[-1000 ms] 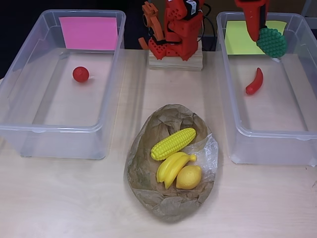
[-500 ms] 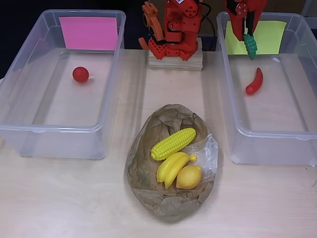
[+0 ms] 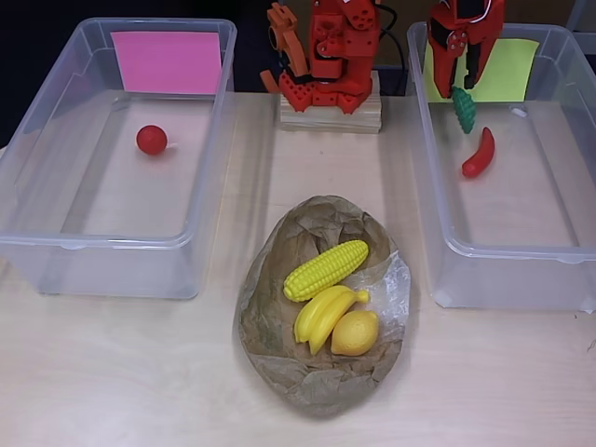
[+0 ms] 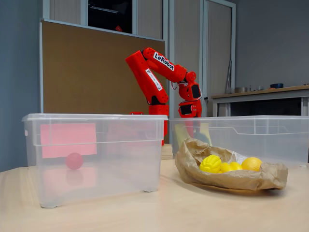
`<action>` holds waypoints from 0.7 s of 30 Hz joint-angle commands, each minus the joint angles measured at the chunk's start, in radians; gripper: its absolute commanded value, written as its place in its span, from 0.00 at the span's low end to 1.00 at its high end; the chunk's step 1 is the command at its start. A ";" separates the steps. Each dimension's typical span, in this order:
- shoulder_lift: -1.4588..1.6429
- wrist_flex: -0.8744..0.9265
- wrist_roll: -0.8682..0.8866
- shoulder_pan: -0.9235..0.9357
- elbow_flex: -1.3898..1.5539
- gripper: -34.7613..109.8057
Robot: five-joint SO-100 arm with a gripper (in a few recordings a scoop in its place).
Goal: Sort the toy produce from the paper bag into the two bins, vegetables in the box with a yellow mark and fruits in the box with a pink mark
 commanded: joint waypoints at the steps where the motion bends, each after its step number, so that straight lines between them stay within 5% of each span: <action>1: 0.003 0.000 0.015 -0.028 0.003 0.36; 9: -0.009 0.107 -0.092 0.018 -0.081 0.38; 15: -0.035 0.313 -0.701 0.268 -0.318 0.38; 21: -0.064 0.253 -1.410 0.565 -0.482 0.40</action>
